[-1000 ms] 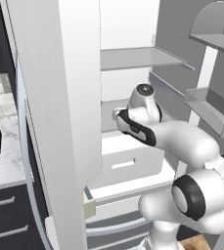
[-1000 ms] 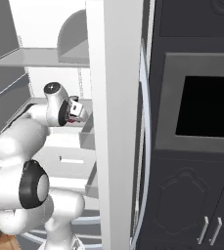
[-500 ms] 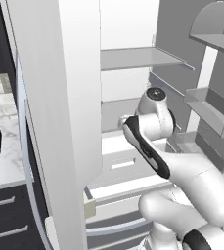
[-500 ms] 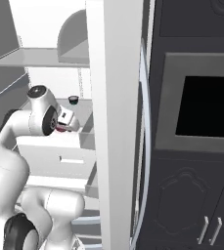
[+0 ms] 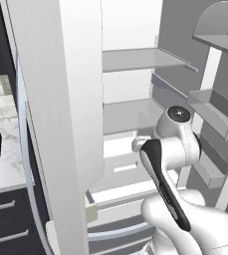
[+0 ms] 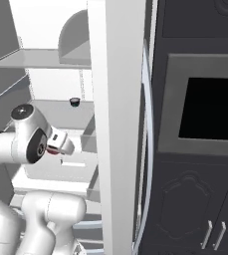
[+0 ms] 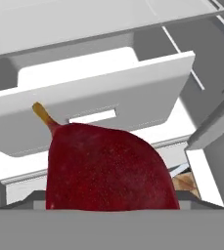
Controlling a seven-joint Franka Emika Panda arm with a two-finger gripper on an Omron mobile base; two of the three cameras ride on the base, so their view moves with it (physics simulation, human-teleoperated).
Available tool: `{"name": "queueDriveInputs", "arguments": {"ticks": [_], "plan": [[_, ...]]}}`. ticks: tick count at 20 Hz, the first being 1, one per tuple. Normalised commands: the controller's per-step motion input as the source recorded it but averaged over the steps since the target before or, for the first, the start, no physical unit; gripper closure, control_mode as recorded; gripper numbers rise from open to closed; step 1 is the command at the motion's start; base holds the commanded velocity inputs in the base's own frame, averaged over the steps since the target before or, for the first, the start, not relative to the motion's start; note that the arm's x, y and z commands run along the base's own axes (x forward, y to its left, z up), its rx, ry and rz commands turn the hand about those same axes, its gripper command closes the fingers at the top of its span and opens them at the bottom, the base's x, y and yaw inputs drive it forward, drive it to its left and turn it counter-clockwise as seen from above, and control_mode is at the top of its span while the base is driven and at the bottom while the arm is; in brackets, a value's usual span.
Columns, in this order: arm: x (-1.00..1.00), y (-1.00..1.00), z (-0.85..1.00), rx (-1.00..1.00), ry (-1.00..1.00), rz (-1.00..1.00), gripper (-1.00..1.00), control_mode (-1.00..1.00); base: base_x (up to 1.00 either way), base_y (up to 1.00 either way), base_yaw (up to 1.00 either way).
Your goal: Pick the pear and banana from the fridge and place them on the plate next to the blender to make a fruit smoothie.
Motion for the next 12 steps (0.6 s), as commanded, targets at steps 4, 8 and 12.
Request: {"name": "queueDriveInputs", "arguments": {"ticks": [4,8,12], "plan": [[-0.86,-0.25,-0.07,0.01,0.02,0.0,1.0,-1.0,0.0,0.0,0.0],[-0.6,-0.08,-0.25,0.0,0.02,0.0,1.0,-1.0,0.0,0.0,0.0],[-0.11,0.1,-0.33,-0.02,0.05,0.0,1.0,-1.0,0.0,0.0,0.0]]}}
